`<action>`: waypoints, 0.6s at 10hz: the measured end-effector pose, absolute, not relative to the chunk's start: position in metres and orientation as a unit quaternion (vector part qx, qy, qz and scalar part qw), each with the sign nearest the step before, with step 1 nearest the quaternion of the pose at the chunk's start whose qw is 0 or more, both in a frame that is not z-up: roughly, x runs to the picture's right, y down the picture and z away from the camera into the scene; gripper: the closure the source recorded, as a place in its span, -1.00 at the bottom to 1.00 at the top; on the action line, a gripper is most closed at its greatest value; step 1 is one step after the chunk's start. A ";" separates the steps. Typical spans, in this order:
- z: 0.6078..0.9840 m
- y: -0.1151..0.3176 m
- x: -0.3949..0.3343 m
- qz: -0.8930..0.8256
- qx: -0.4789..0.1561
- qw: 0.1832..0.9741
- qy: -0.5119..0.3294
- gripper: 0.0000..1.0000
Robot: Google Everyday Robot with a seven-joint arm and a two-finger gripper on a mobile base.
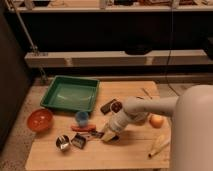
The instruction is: Place brush in metal cup
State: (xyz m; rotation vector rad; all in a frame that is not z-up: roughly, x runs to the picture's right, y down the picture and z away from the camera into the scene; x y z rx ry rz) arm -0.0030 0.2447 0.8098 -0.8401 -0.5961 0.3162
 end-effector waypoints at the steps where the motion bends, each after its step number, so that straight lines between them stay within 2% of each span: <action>1: 0.806 0.242 0.000 0.155 -0.398 0.858 -0.285 1.00; 6: 0.732 0.191 0.011 0.172 -0.368 0.850 -0.336 1.00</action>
